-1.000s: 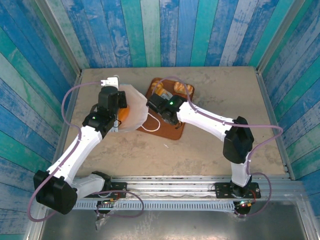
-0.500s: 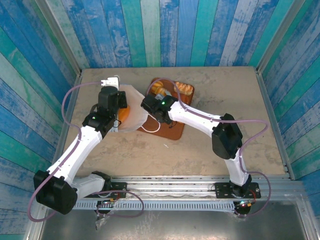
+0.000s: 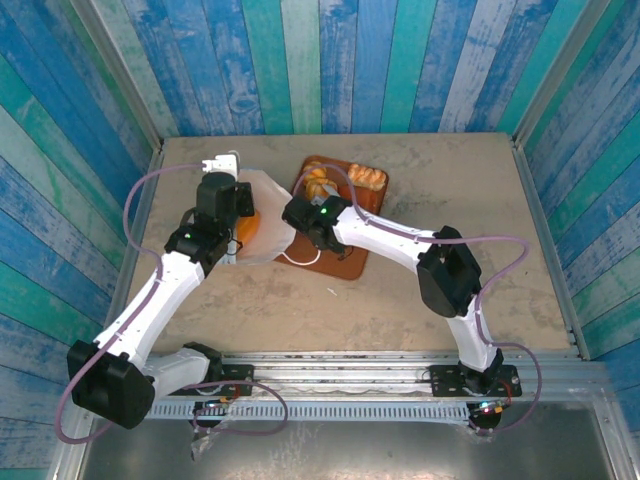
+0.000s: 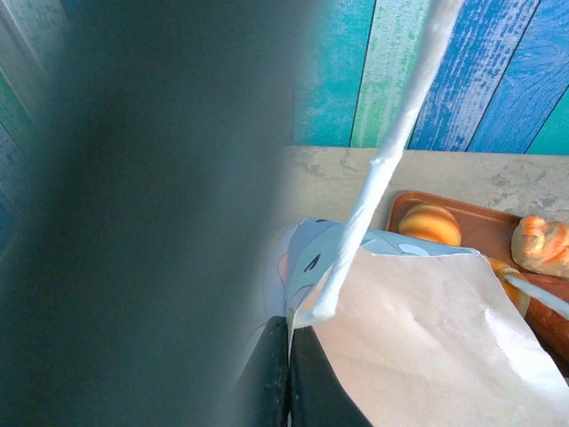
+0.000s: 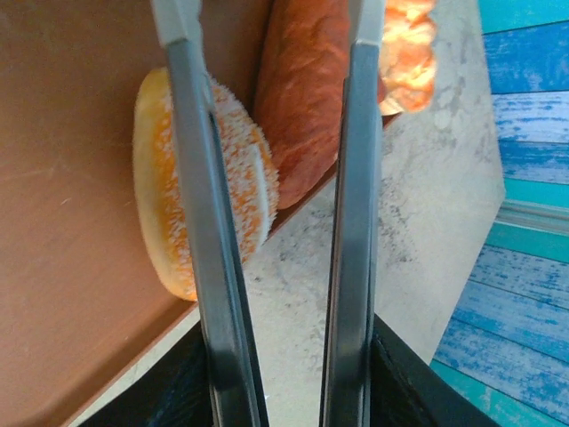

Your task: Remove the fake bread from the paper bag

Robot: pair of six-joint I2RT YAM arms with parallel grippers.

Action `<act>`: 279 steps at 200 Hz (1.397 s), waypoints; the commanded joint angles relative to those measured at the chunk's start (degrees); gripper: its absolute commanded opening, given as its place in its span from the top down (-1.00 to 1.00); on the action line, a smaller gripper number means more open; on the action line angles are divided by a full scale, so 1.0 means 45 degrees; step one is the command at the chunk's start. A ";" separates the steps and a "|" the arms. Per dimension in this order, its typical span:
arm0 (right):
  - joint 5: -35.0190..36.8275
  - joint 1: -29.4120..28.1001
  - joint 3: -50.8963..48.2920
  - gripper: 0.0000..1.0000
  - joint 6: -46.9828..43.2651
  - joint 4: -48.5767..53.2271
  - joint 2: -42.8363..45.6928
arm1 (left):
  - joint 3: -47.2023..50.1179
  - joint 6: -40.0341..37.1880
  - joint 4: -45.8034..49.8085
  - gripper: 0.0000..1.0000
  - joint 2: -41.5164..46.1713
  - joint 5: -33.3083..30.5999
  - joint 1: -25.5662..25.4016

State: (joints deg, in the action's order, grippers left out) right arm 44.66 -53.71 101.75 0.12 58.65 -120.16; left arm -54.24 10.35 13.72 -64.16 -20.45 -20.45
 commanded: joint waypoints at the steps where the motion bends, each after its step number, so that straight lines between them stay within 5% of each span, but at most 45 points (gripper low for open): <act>1: -0.0260 -0.0178 -0.0160 0.12 -0.0256 0.0073 0.0549 | -0.0169 0.0111 -0.0684 0.98 0.0078 0.0236 0.0050; 157: -0.0356 -0.0096 0.0103 0.27 0.0303 0.0845 0.2822 | -0.0073 -0.0515 -0.0904 1.00 0.0113 0.0548 0.0051; 240: -0.3317 0.0919 -0.0239 0.31 0.2476 0.1812 0.5399 | 0.0429 -0.4067 -0.2975 1.00 -0.0828 0.2511 0.0052; 279: -0.6223 0.1057 -0.0397 0.32 0.3303 0.1568 0.6691 | 0.0289 -0.5652 -0.3157 1.00 -0.1237 0.2834 0.0052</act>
State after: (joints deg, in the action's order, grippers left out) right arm 26.74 -48.84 100.86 10.81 65.78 -93.91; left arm -50.94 -8.21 2.15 -68.18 -9.78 -20.34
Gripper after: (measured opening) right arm 0.343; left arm 0.045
